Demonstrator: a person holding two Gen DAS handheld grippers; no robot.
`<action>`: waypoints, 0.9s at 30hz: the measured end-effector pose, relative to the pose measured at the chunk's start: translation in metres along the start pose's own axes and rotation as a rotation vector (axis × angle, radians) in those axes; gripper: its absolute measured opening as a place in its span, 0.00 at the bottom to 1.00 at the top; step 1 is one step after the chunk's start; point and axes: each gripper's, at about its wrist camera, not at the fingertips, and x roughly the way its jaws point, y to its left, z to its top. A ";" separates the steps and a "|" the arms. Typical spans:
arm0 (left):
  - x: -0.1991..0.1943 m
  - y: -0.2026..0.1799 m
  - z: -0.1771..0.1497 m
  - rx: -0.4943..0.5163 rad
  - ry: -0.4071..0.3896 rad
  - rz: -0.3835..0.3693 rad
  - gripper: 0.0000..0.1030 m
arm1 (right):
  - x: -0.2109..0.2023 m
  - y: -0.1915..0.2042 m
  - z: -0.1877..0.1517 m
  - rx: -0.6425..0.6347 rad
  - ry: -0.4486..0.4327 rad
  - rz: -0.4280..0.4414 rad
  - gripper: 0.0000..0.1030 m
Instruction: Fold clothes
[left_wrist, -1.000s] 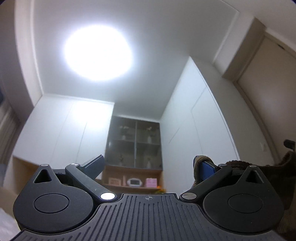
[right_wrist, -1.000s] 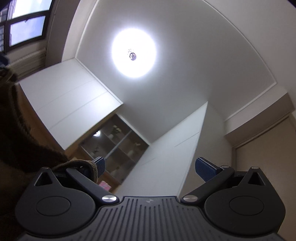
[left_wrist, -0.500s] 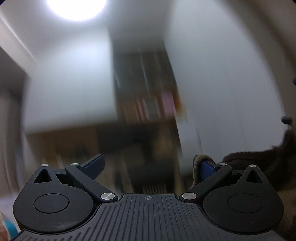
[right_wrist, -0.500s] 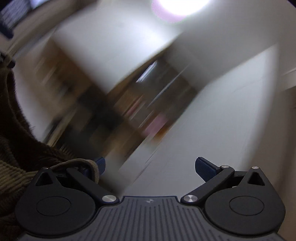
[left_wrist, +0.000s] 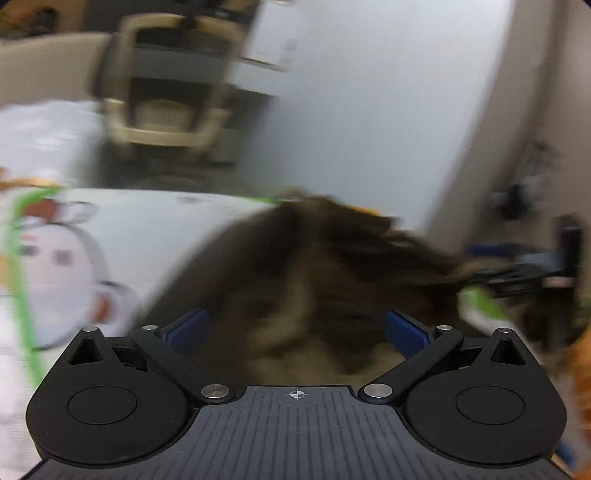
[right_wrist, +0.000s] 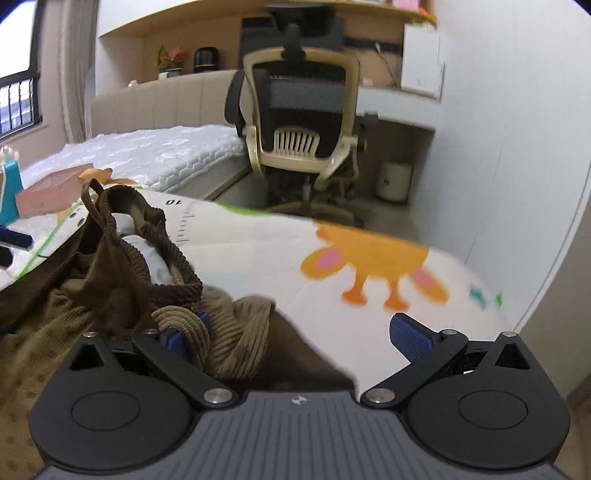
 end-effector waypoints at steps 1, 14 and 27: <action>0.001 -0.006 -0.001 0.002 0.011 -0.040 1.00 | 0.002 0.009 0.002 -0.111 0.016 -0.081 1.00; 0.067 0.045 -0.021 -0.196 0.105 0.140 1.00 | -0.035 -0.021 0.000 0.193 0.032 0.280 1.00; 0.063 0.050 -0.025 -0.205 0.107 0.157 1.00 | 0.006 0.046 -0.033 -0.281 0.195 0.072 1.00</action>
